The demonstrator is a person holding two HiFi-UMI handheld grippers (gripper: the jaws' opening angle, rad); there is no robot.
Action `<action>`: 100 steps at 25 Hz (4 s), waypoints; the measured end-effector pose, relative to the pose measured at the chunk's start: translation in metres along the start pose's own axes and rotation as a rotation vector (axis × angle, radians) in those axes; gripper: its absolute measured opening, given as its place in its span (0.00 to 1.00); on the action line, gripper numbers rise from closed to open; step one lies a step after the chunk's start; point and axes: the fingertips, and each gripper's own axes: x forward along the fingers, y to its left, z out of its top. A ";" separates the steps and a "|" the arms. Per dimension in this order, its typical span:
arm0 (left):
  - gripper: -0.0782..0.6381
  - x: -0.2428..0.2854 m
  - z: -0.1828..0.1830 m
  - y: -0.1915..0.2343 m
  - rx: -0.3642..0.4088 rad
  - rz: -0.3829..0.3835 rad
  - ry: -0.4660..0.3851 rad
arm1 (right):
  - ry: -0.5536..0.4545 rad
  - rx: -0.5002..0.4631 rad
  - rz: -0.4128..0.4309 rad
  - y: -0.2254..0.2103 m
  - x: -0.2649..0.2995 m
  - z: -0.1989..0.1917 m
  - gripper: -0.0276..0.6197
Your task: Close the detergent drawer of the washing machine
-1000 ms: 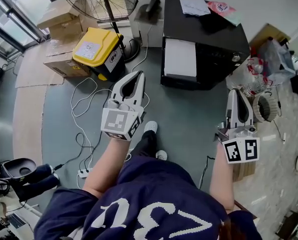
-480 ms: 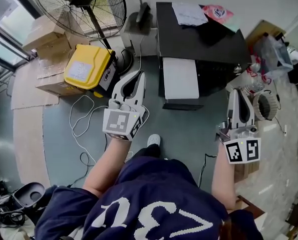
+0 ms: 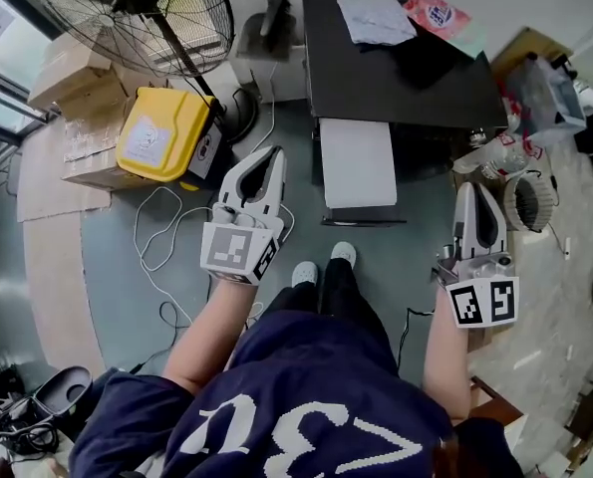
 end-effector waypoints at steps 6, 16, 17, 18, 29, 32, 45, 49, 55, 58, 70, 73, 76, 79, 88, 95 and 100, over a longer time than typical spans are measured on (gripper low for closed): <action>0.13 0.022 -0.011 -0.004 0.003 0.043 0.000 | 0.036 -0.007 0.098 -0.024 0.030 -0.017 0.07; 0.13 0.049 -0.039 -0.021 -0.008 0.092 0.026 | 0.150 0.003 0.310 -0.062 0.056 -0.065 0.07; 0.13 0.049 -0.044 -0.023 -0.011 0.090 0.033 | 0.177 0.008 0.337 -0.063 0.056 -0.074 0.07; 0.13 0.050 -0.048 -0.024 -0.012 0.085 0.043 | 0.211 0.013 0.367 -0.062 0.056 -0.085 0.07; 0.13 0.055 -0.118 -0.033 -0.007 -0.073 0.222 | 0.520 0.164 0.627 -0.047 0.021 -0.210 0.18; 0.14 0.053 -0.144 -0.040 -0.014 -0.147 0.270 | 0.616 0.114 0.680 -0.043 0.003 -0.248 0.22; 0.29 0.021 -0.232 -0.090 -0.076 -0.529 0.465 | 0.799 0.027 0.821 -0.038 -0.038 -0.312 0.32; 0.33 0.012 -0.244 -0.100 -0.131 -0.601 0.497 | 0.814 0.050 0.817 -0.038 -0.040 -0.321 0.25; 0.36 0.011 -0.263 -0.105 -0.161 -0.627 0.530 | 0.837 -0.035 0.841 -0.030 -0.041 -0.326 0.21; 0.34 0.010 -0.265 -0.108 -0.185 -0.639 0.516 | 0.844 -0.059 0.845 -0.030 -0.040 -0.327 0.19; 0.25 0.006 -0.254 -0.112 -0.177 -0.672 0.524 | 0.831 -0.026 0.849 -0.026 -0.038 -0.317 0.18; 0.25 0.007 -0.249 -0.113 -0.159 -0.665 0.521 | 0.816 -0.026 0.854 -0.027 -0.037 -0.309 0.18; 0.24 0.011 -0.245 -0.112 -0.140 -0.654 0.512 | 0.793 -0.031 0.847 -0.032 -0.032 -0.302 0.18; 0.24 0.017 -0.243 -0.108 -0.121 -0.632 0.511 | 0.785 -0.045 0.848 -0.034 -0.025 -0.301 0.17; 0.24 0.049 -0.237 -0.091 -0.081 -0.565 0.483 | 0.753 -0.062 0.781 -0.046 0.008 -0.302 0.18; 0.25 0.064 -0.238 -0.082 -0.075 -0.546 0.475 | 0.742 -0.071 0.752 -0.052 0.025 -0.306 0.18; 0.25 0.073 -0.239 -0.076 -0.071 -0.515 0.470 | 0.731 -0.072 0.707 -0.055 0.035 -0.310 0.19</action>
